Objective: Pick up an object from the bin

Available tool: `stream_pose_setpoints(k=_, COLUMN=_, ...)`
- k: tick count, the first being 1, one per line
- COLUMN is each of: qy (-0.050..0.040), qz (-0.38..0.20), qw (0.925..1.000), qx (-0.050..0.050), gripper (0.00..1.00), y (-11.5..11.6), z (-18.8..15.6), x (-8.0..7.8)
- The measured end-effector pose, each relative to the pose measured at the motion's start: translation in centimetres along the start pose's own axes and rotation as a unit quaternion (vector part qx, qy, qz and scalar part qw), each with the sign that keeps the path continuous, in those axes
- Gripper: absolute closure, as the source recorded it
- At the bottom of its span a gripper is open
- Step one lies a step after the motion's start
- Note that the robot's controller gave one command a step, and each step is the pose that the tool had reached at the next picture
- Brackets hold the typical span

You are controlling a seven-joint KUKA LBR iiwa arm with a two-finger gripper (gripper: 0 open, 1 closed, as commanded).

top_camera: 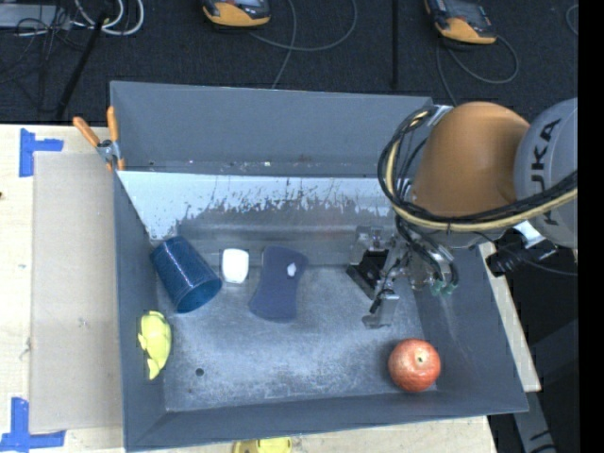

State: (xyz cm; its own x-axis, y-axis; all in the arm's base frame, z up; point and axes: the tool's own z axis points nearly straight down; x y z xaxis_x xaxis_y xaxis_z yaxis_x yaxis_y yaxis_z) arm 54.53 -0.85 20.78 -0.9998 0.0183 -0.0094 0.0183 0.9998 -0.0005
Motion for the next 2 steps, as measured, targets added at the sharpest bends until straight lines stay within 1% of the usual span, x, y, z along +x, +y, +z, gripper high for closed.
stream_pose_setpoints(k=1, qy=0.0074, qz=0.049, qw=0.9988, qx=-0.001, gripper=0.0, y=-1.6, z=3.1, x=-0.7)
stream_pose_setpoints(k=2, qy=0.0043, qz=0.06, qw=0.9982, qx=0.001, gripper=0.0, y=-3.7, z=2.5, x=-3.0)
